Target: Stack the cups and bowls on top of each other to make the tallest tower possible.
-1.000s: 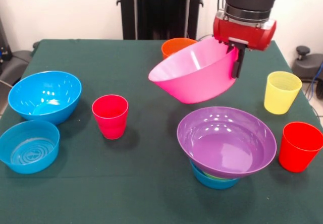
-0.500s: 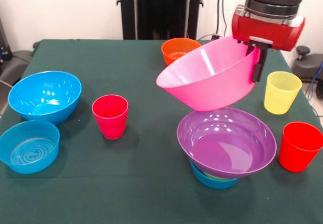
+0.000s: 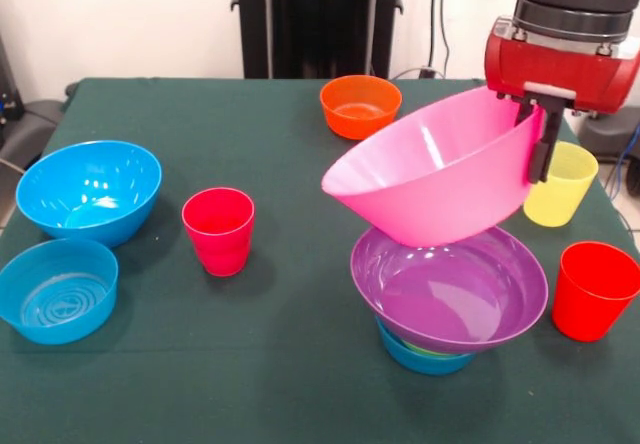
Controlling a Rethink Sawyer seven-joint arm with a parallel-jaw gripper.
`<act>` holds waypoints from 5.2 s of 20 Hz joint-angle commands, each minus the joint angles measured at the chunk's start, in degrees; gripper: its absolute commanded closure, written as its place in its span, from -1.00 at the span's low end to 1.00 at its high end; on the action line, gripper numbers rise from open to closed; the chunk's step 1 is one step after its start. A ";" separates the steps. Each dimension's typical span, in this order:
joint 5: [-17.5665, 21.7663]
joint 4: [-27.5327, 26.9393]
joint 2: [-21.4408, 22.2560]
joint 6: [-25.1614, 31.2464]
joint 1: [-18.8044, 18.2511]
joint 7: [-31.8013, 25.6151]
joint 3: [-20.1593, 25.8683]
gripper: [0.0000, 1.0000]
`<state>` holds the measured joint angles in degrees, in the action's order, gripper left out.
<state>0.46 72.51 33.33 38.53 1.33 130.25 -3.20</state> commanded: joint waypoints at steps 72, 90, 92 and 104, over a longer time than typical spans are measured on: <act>-7.87 2.60 -0.96 0.37 1.87 2.07 -2.08 -1.00; 4.93 20.68 8.54 -8.77 -11.96 -6.24 8.78 -1.00; 7.09 20.48 9.00 -7.49 -12.13 -6.57 8.46 -1.00; 12.75 24.86 10.65 -8.21 -20.71 -9.00 16.51 -1.00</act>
<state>7.50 90.64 44.45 30.90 -16.69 138.31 3.84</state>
